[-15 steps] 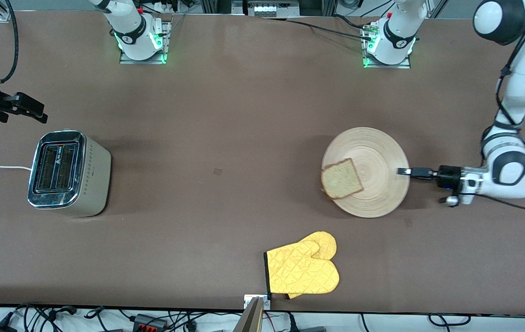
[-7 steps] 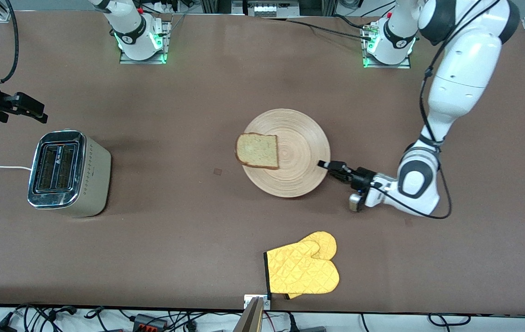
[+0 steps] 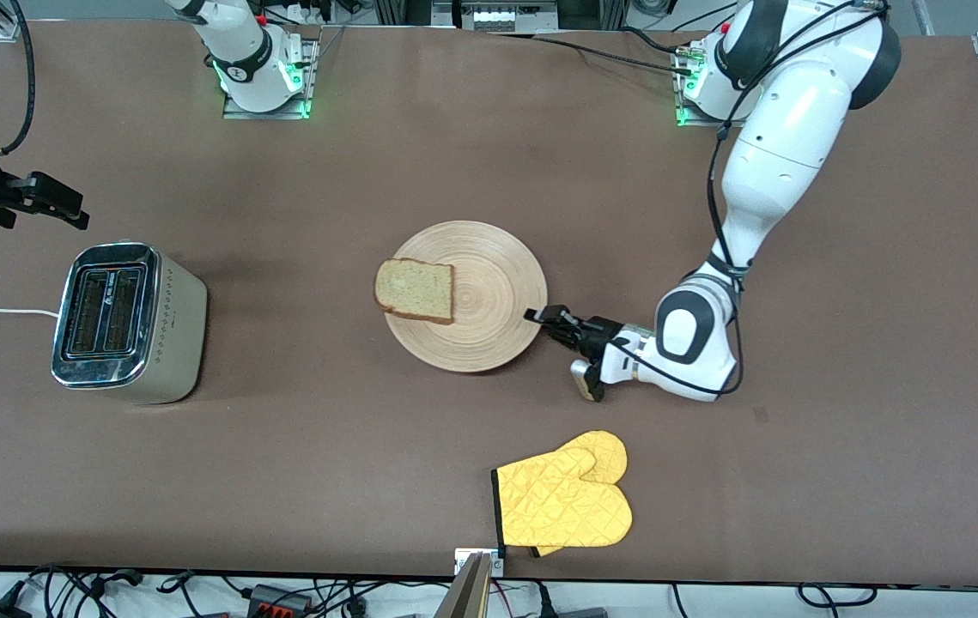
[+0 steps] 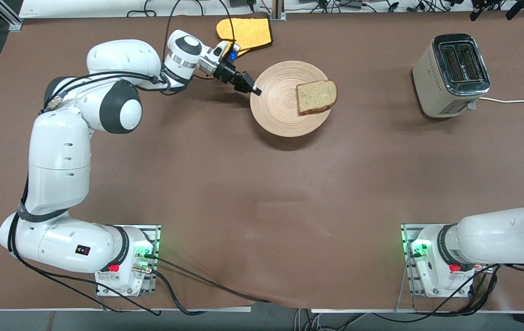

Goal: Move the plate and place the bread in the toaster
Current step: 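Grip the plate rim with the left gripper and slide it toward the toaster, then release the plate and retract the left gripper while the right gripper reaches the bread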

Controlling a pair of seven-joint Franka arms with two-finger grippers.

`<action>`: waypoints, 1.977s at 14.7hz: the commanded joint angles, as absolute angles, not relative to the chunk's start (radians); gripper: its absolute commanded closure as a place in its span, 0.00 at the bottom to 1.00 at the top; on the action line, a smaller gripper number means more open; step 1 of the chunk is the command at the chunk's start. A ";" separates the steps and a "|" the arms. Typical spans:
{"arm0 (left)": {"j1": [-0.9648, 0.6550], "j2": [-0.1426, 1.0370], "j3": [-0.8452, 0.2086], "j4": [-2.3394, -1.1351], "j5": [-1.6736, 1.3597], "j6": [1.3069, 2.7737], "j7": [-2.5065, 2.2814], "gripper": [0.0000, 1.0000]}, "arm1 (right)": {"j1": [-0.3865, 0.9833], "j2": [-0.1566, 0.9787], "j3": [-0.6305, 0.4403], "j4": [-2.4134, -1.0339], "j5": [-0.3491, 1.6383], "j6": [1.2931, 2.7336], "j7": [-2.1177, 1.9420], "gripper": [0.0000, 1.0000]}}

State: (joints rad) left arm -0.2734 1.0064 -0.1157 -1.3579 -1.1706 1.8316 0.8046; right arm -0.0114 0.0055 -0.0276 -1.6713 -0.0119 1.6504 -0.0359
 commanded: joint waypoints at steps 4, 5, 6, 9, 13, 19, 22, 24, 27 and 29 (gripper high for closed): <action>-0.377 1.023 -0.098 -1.319 -1.206 1.922 0.730 1.00 | -0.017 0.000 -0.018 -1.684 -0.015 1.654 -0.021 0.00; -0.379 1.023 -0.098 -1.321 -1.204 1.924 0.729 1.00 | -0.017 0.000 -0.018 -1.689 -0.015 1.655 -0.021 0.00; -0.377 1.023 -0.097 -1.322 -1.203 1.925 0.727 0.99 | -0.017 0.000 -0.018 -1.689 -0.014 1.654 -0.021 0.00; -0.376 1.034 -0.097 -1.321 -1.203 1.925 0.694 0.84 | -0.017 0.003 -0.018 -1.692 -0.015 1.654 -0.021 0.00; -0.364 1.029 -0.089 -1.322 -1.198 1.919 0.690 0.74 | 0.011 0.014 -0.018 -1.724 -0.014 1.686 -0.008 0.00; -0.237 1.005 -0.035 -1.321 -1.095 1.745 0.681 0.73 | 0.124 0.118 -0.018 -1.726 0.087 1.713 0.090 0.00; -0.109 0.956 -0.028 -1.318 -0.975 1.550 0.680 0.69 | 0.196 0.165 -0.018 -1.726 0.094 1.738 0.165 0.00; -0.030 0.924 -0.028 -1.318 -0.904 1.470 0.680 0.68 | 0.241 0.198 -0.018 -1.726 0.094 1.756 0.186 0.00; 0.064 0.867 -0.026 -1.315 -0.816 1.376 0.680 0.68 | 0.294 0.271 -0.018 -1.727 0.097 1.824 0.187 0.00; 0.119 0.813 -0.031 -1.296 -0.712 1.326 0.680 0.68 | 0.325 0.317 -0.018 -1.729 0.106 1.874 0.190 0.00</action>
